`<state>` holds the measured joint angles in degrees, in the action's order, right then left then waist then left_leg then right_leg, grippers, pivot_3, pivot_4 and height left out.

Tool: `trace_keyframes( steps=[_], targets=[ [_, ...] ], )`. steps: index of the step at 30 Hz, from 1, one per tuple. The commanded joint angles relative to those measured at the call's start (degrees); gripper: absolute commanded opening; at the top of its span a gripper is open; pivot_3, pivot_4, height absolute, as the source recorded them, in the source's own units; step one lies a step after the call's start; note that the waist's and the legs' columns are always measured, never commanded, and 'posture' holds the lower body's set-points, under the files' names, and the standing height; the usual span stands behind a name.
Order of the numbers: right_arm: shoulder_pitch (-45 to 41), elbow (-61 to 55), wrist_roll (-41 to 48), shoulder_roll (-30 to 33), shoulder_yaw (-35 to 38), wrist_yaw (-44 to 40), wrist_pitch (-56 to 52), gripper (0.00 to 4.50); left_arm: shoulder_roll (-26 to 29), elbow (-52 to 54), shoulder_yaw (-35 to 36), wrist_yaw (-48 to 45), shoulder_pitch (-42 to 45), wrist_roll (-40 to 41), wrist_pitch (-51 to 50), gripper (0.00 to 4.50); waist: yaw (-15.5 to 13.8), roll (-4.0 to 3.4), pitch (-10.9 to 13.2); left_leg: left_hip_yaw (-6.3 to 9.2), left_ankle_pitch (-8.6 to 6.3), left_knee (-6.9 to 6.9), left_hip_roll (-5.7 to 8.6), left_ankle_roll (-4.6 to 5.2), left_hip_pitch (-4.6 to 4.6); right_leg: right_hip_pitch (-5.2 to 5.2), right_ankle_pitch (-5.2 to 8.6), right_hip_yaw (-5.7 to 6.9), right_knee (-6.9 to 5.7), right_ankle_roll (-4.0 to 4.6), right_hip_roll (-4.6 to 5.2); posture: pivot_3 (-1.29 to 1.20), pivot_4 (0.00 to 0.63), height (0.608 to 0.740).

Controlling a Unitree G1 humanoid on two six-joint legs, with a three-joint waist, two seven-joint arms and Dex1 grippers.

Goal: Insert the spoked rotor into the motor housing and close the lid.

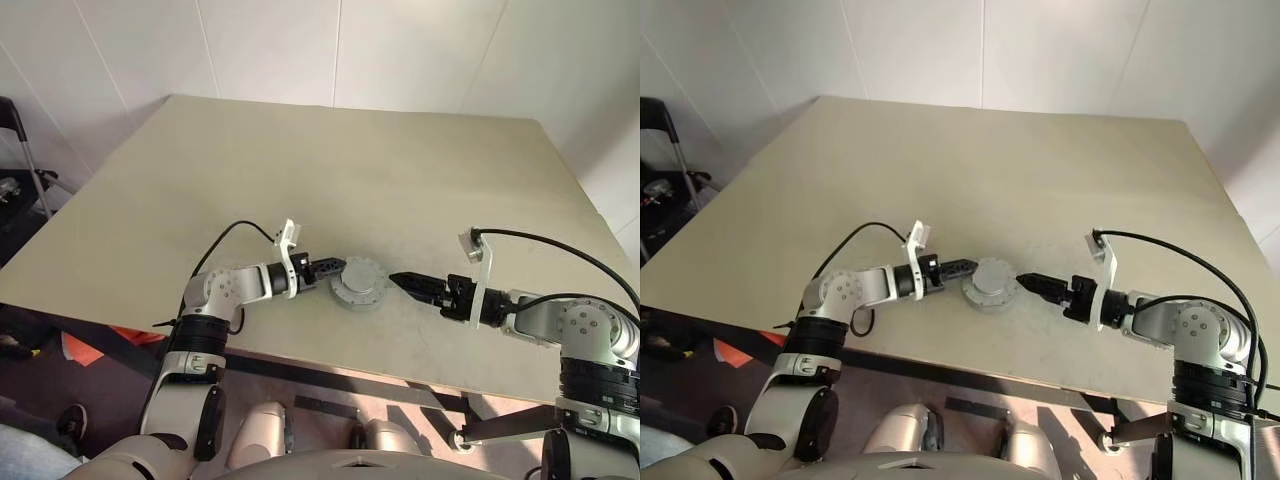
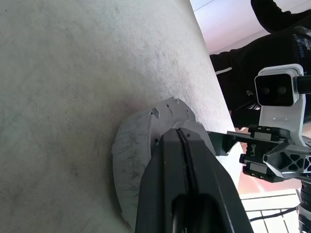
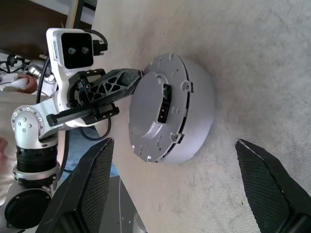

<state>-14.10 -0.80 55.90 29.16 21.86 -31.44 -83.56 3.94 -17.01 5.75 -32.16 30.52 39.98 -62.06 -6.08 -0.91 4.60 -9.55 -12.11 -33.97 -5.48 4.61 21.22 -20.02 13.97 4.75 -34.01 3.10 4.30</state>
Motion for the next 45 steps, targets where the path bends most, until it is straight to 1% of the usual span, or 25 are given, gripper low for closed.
trace_keyframes(
  steps=[1, 17, 25, 36, 37, 42, 45],
  targets=[
    [-0.04, -0.76, 0.34, -0.19, -0.48, 0.06, -0.36, 4.47, 0.53, 0.27, 0.16, 0.78, -0.19, -0.95, 0.67, 0.0, 0.0, 0.0, 0.0, 0.0, 0.0, 0.0, 0.0, 0.0, 0.0, 0.0, 0.0, 0.0, 0.0, 0.0, 0.0, 0.0, 0.0, 0.74],
    [-4.16, 2.99, -1.19, -6.23, -0.49, 4.24, 0.48, 4.47, 1.09, 0.04, 0.93, 1.37, 0.13, -1.03, 1.5, 0.0, 0.42, 0.01, -0.01, 0.0, 0.1, 0.12, 0.0, -0.16, -0.14, 0.02, -0.01, 0.0, 0.0, -0.01, 0.0, 0.0, 0.0, 0.74],
    [-2.89, 1.36, -0.65, -7.28, -1.25, 5.56, -3.83, 4.47, 1.15, 0.01, 1.09, 1.41, 0.25, -1.18, 1.82, 0.0, 0.36, 0.01, -0.01, -0.01, 0.12, 0.31, 0.0, -0.2, -0.14, -0.03, -0.01, 0.0, 0.01, 0.0, 0.0, 0.0, 0.0, 0.74],
    [-4.8, 1.78, -0.77, -10.01, -0.16, 7.22, -6.39, 4.47, 1.14, 0.25, 1.26, 1.15, 0.28, -1.65, 2.15, 0.0, 0.42, 0.06, -0.05, -0.11, 0.19, 0.66, 0.0, -0.29, -0.15, -0.11, -0.02, 0.01, 0.19, 0.03, 0.0, 0.0, 0.0, 0.74],
    [-4.89, 1.81, -0.91, -10.05, -0.12, 7.25, -6.36, 4.47, 1.04, 0.44, 1.48, 1.08, 0.25, -1.6, 2.53, 0.0, 0.42, 0.06, -0.05, -0.12, 0.19, 0.65, 0.0, -0.29, -0.15, -0.11, -0.02, 0.0, 0.2, 0.03, 0.0, 0.0, 0.0, 0.74],
    [-5.57, 2.07, -1.55, -9.99, -0.18, 7.23, -5.42, 4.47, 0.36, 0.62, 7.88, 0.43, 2.38, 2.71, 4.37, 0.0, 0.45, 0.06, -0.05, -0.13, 0.21, 0.65, 0.0, -0.32, -0.16, -0.12, -0.03, 0.0, 0.18, 0.04, 0.0, 0.0, 0.0, 0.74],
    [-5.8, 2.32, -2.09, -9.73, -0.35, 6.98, -4.96, 4.47, 0.26, 0.85, 9.59, -0.03, 2.88, 4.61, 4.18, 0.0, 0.44, 0.06, -0.05, -0.13, 0.22, 0.65, 0.0, -0.34, -0.17, -0.12, -0.03, 0.0, 0.15, 0.05, 0.0, 0.0, 0.0, 0.74]
  ],
)
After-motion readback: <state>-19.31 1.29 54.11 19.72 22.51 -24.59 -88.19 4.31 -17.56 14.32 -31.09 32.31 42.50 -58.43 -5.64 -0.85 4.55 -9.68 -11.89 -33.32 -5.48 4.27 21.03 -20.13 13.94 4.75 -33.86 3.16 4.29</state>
